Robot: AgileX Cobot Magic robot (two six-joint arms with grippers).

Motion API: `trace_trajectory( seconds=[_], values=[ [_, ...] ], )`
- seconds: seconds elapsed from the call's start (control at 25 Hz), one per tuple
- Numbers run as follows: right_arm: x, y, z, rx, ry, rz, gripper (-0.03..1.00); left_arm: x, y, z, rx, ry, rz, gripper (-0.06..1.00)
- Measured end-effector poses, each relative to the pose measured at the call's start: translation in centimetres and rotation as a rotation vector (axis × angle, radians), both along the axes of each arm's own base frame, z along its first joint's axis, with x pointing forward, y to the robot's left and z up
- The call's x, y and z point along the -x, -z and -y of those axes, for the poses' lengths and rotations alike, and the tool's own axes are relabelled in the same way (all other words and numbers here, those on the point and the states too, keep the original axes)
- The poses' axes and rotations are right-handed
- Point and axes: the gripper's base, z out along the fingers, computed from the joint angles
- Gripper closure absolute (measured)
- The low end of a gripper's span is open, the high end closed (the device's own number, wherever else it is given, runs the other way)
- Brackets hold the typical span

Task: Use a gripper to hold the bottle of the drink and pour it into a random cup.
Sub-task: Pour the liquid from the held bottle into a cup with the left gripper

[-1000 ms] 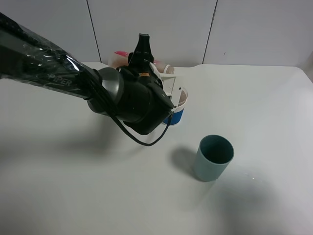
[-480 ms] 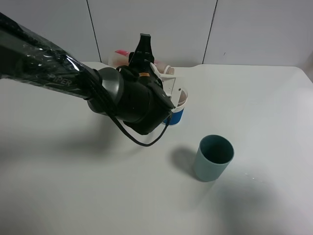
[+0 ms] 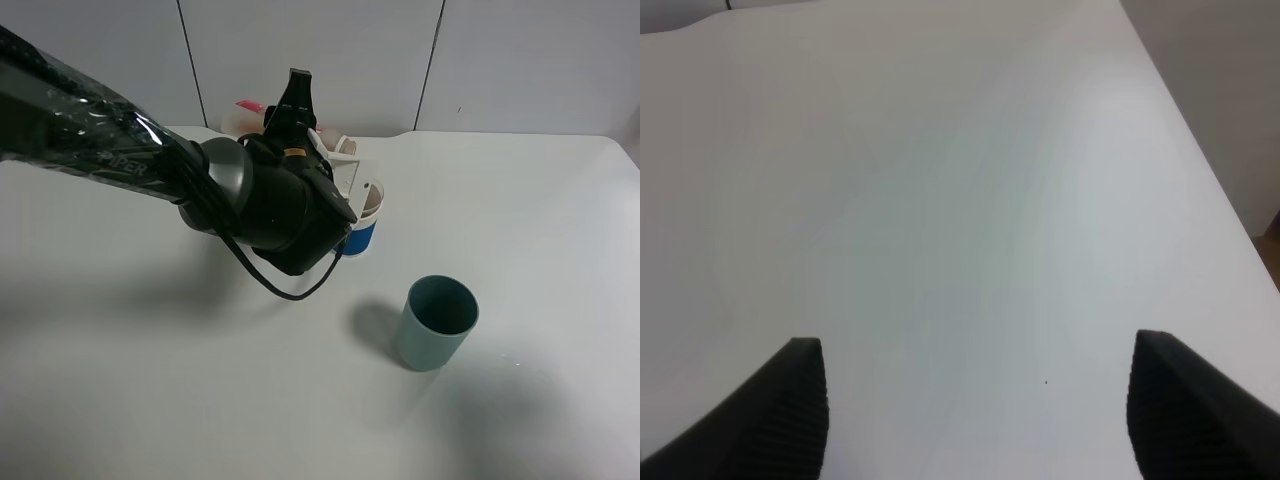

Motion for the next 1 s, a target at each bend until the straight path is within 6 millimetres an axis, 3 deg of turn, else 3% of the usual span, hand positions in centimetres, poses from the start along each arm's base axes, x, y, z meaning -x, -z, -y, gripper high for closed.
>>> trace_trajectory(
  seconds=[1.0],
  values=[
    [0.0,0.0,0.0,0.0,0.0,0.0,0.33,-0.05,-0.13,0.12,-0.016,0.017,0.011,0.58]
  ],
)
